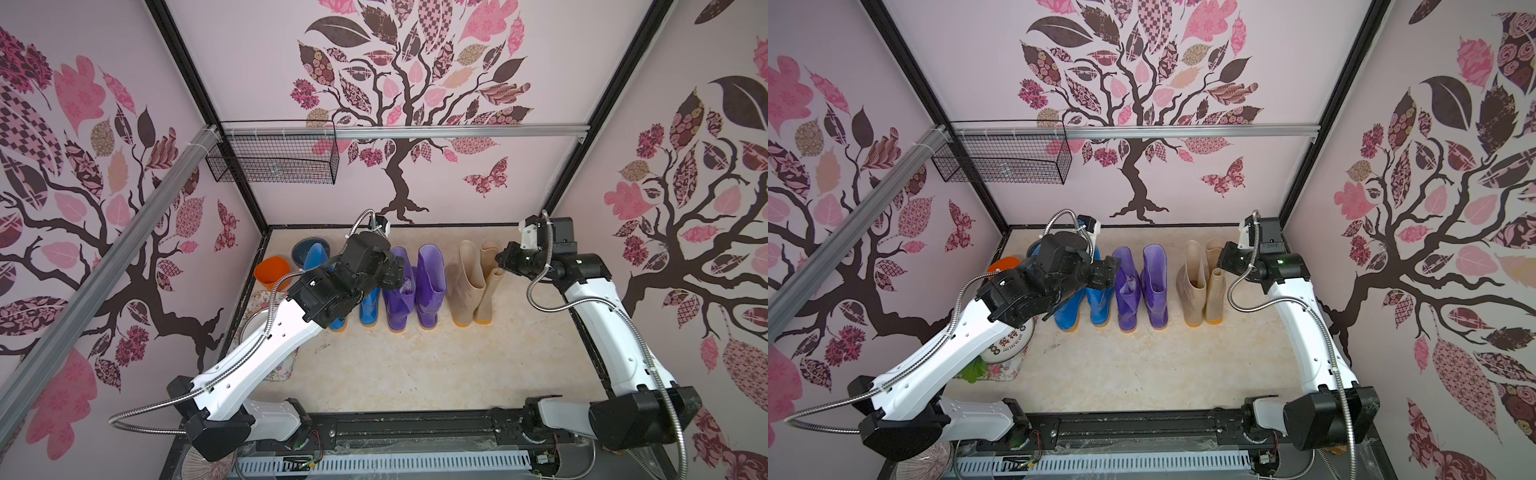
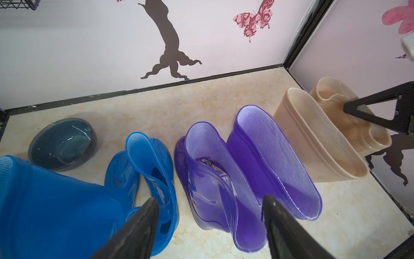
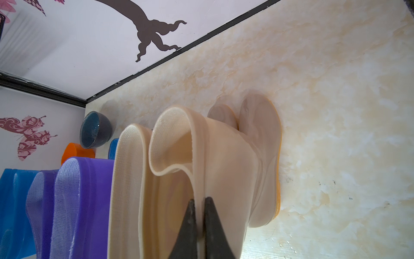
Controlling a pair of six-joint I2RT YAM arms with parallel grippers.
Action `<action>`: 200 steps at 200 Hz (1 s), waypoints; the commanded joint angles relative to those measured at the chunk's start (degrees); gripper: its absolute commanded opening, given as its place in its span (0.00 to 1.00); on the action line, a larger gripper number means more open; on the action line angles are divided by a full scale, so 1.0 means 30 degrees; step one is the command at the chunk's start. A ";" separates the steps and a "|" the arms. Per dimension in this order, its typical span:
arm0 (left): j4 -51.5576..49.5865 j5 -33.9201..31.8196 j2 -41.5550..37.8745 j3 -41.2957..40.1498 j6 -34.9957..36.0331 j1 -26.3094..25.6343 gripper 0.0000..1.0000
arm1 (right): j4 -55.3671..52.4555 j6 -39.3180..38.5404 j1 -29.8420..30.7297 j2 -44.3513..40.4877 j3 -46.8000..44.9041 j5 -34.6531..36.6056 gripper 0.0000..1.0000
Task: Match and arrange rain boots in pairs
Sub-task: Pair a pair of rain boots at the center of the board.
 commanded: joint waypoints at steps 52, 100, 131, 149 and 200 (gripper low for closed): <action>0.0369 0.0051 0.0050 -0.0353 -0.0097 0.0081 0.75 | -0.0065 -0.1092 0.0084 -0.1265 -0.0393 -0.0563 0.00; 0.0285 -0.0117 0.0065 -0.0241 -0.0002 0.0089 0.75 | -0.0578 -0.1714 0.0078 -0.1375 -0.0452 0.0701 0.40; 0.0065 -0.0714 -0.0010 -0.0014 0.0342 0.0089 0.75 | -0.0689 -0.2136 0.0078 -0.1439 -0.0500 0.1611 0.59; -0.0130 -0.1163 -0.0022 0.0169 0.0665 0.0071 0.75 | -0.0448 -0.2372 0.0082 -0.1637 -0.0568 0.2154 0.66; -0.0832 -0.3471 -0.0110 0.0923 0.2189 0.0089 0.76 | 0.0092 -0.3326 0.0088 -0.1441 0.0028 0.3073 0.89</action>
